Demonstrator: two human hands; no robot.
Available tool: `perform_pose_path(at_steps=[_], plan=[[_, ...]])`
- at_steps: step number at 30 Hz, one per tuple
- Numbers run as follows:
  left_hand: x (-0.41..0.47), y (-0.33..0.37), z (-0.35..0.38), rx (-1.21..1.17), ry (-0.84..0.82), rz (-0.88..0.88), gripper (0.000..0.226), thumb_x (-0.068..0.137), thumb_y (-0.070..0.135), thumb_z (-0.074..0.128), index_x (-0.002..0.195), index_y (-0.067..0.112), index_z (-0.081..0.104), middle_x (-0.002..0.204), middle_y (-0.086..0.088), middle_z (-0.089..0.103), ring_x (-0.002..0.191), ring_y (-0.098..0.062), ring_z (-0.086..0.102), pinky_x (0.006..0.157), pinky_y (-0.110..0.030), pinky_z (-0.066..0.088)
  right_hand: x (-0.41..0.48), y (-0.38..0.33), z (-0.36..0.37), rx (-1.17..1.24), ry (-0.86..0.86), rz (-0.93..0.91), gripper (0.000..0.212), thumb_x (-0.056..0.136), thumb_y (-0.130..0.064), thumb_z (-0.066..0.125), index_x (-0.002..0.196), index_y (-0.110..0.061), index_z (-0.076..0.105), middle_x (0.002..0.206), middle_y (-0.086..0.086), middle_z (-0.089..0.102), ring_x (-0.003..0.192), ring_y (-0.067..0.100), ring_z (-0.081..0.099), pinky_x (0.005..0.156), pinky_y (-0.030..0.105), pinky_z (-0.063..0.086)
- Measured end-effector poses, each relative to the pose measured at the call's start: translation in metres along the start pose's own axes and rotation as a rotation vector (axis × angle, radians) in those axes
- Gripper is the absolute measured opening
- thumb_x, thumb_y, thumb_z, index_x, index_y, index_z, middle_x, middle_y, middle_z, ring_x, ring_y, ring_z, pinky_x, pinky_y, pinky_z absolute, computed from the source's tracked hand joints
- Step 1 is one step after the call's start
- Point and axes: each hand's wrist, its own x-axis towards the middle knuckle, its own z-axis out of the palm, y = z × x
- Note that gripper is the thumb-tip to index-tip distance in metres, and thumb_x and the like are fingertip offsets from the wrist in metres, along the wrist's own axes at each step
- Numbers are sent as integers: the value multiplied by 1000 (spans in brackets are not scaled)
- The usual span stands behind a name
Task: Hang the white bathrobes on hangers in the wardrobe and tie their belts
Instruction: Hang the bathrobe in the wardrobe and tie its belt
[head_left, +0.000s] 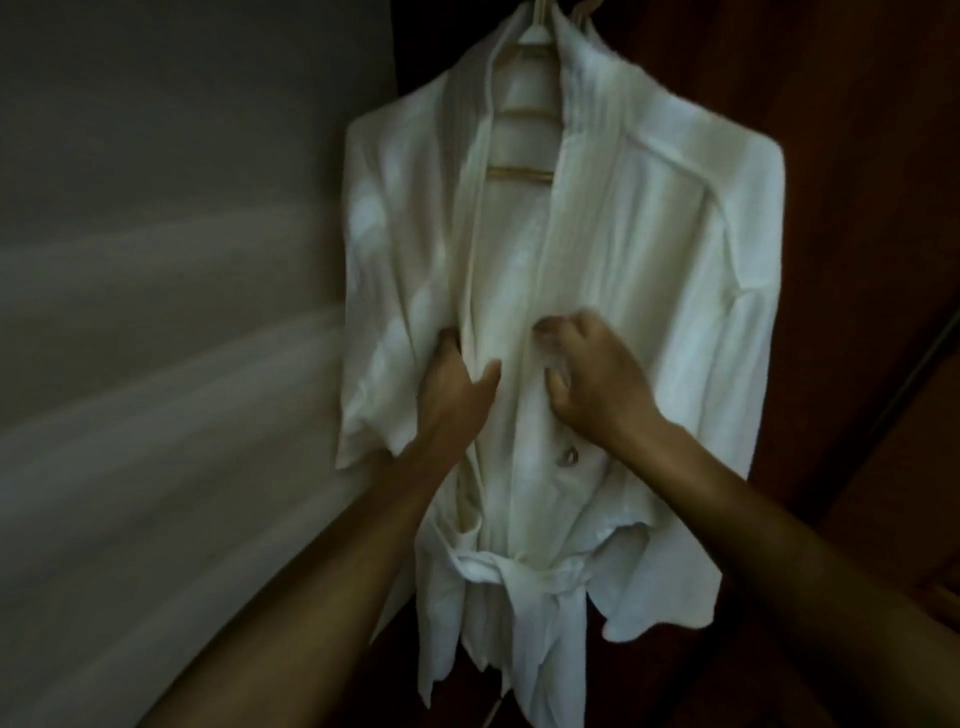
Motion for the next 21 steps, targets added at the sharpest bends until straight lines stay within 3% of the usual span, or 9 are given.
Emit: perform_pose_path(at_steps=[3,5,8,10,13,15,17,19,21], plan=[[-17,-35,16,87,-49,-101,39,99,31,48,133,12,56,125,-10,65,117,-32,62,100,-38,50,-18,4,10,-114,-407,244,28,98,-34,53,118,-18,65,100,6,71,92,29,69,77,33,52],[-25,-43,20,47,40,-156,30,99,22,51,126,11,58,117,-9,67,111,-32,64,96,-39,51,-18,7,5,-26,-347,388,31,99,-38,53,94,-13,71,84,3,73,78,23,71,69,30,54],[-37,-38,24,11,118,-175,25,98,21,54,121,14,58,102,-3,67,103,-29,67,84,-33,50,-20,2,11,141,-11,508,38,92,-45,66,115,-16,57,105,-2,65,87,18,66,69,29,50],[-48,-27,31,12,44,-124,34,103,24,52,136,17,56,118,-6,69,113,-26,65,91,-30,49,-21,-5,26,249,99,459,61,89,-42,72,135,-13,44,125,4,55,105,20,59,87,34,49],[-58,-21,40,17,-152,54,33,107,33,45,132,21,61,118,-1,72,107,-19,68,89,-24,49,-16,-10,55,247,-2,313,43,93,-27,64,127,-5,49,117,14,60,107,32,60,88,38,47],[-60,-25,34,-12,-203,16,26,104,41,48,120,27,63,105,8,72,96,-13,69,85,-27,54,-19,-10,61,213,-41,279,29,94,-17,56,120,-3,54,111,18,63,105,39,61,87,42,50],[-70,-39,24,-73,-198,-46,29,98,33,56,126,27,61,107,10,68,97,-10,68,85,-26,55,-37,-3,62,125,73,198,35,91,-9,50,124,-2,59,121,19,65,115,39,60,98,48,49],[-93,-62,13,-75,-134,-140,27,96,25,55,122,25,63,107,10,66,93,-6,66,82,-21,53,-72,2,67,41,256,73,45,85,-2,51,129,-4,62,139,17,58,136,37,49,113,55,36],[-118,-97,9,-23,-42,-293,14,94,26,49,101,24,62,98,9,65,85,-5,63,77,-21,53,-115,3,81,56,300,-13,49,83,4,53,130,-7,63,150,16,49,148,36,34,118,63,23]])
